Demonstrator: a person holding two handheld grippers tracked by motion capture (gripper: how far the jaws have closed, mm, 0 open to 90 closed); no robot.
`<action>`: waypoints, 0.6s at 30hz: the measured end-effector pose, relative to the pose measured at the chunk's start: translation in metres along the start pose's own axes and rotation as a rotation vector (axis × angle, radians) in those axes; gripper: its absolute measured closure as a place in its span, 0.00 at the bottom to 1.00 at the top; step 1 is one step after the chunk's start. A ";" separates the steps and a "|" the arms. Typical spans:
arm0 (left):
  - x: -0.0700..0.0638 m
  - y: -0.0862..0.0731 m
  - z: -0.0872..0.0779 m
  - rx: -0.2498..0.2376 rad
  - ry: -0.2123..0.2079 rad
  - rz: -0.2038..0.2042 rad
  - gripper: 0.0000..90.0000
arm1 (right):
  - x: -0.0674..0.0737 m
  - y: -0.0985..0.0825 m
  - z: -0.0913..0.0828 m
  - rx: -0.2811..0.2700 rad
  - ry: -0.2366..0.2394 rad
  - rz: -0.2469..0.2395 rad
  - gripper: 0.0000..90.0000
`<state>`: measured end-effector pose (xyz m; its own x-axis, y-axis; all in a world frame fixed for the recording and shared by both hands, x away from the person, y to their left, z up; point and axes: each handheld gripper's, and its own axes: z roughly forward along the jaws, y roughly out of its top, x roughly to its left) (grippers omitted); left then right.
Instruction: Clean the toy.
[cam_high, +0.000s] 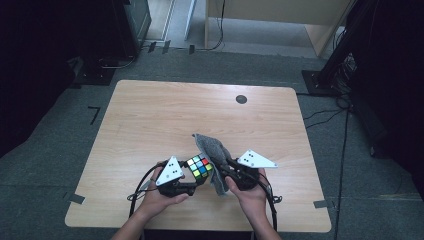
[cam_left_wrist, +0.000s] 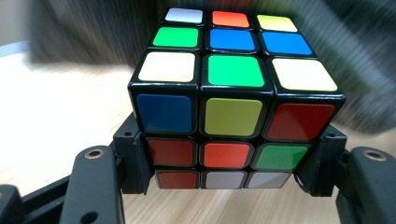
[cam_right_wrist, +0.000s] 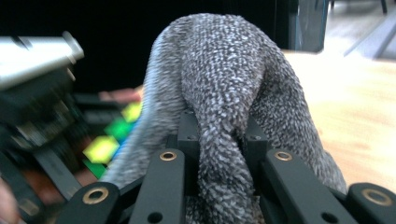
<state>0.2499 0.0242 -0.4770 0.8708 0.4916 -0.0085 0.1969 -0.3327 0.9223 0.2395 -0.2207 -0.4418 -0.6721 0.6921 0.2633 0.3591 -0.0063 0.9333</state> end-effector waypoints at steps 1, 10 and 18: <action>0.000 0.000 0.000 0.000 -0.001 0.001 0.38 | 0.000 0.001 -0.001 -0.005 0.003 0.002 0.85; 0.004 0.005 -0.009 -0.050 -0.005 -0.050 0.38 | -0.002 -0.010 0.005 0.054 -0.017 0.028 0.86; 0.007 0.003 -0.009 -0.032 0.017 -0.046 0.38 | -0.002 -0.008 0.005 0.042 0.009 0.029 0.85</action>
<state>0.2528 0.0339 -0.4711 0.8532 0.5196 -0.0452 0.2219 -0.2832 0.9331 0.2414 -0.2187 -0.4509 -0.6671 0.6853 0.2923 0.4054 0.0047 0.9141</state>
